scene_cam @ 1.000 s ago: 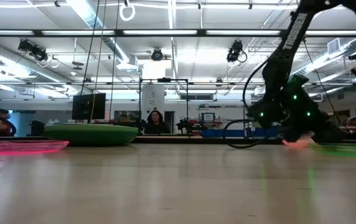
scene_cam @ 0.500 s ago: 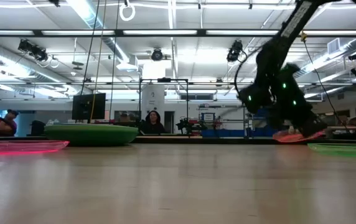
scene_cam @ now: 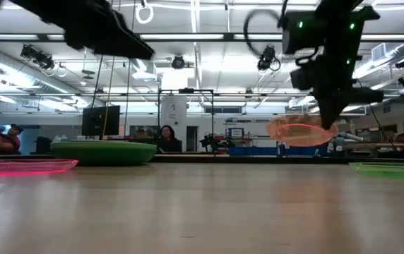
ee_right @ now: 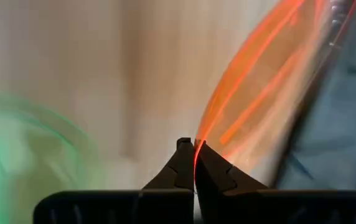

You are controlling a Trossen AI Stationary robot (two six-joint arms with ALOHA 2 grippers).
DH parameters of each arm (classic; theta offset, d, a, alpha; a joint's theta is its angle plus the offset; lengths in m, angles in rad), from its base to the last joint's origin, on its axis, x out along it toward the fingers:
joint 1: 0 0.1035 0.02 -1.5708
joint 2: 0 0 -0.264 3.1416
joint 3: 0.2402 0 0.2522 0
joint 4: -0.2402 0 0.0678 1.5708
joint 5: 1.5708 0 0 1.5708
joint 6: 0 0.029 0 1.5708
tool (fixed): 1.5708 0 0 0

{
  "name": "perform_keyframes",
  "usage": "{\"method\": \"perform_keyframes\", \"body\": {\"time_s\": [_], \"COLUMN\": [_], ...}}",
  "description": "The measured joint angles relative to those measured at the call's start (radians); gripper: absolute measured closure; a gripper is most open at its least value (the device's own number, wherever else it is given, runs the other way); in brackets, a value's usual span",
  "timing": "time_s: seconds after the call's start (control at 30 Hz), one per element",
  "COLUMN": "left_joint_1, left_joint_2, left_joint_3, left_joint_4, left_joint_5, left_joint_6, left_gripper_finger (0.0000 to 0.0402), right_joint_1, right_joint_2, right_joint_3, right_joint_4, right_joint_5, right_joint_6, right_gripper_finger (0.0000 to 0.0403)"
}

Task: Stack plastic plates
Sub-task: Stack the orange plate on top of the blue plate

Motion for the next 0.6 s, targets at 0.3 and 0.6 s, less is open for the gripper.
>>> {"method": "perform_keyframes", "body": {"time_s": [0.3,0.6], "left_joint_1": [0.128,0.187], "left_joint_2": [0.306,0.381], "left_joint_3": [0.0,0.201], "left_joint_4": [0.429,0.232], "left_joint_5": [0.233,0.417], "left_joint_6": [0.132,0.14], "left_gripper_finger": [0.0137,0.0138], "right_joint_1": [0.161,0.254], "right_joint_2": [-0.06,-0.057], "right_joint_3": [0.0,0.0], "right_joint_4": [0.222,0.446], "right_joint_5": [-0.33,-0.537], "right_joint_6": [0.094,0.161], "right_gripper_finger": [0.0397,0.0397]}}
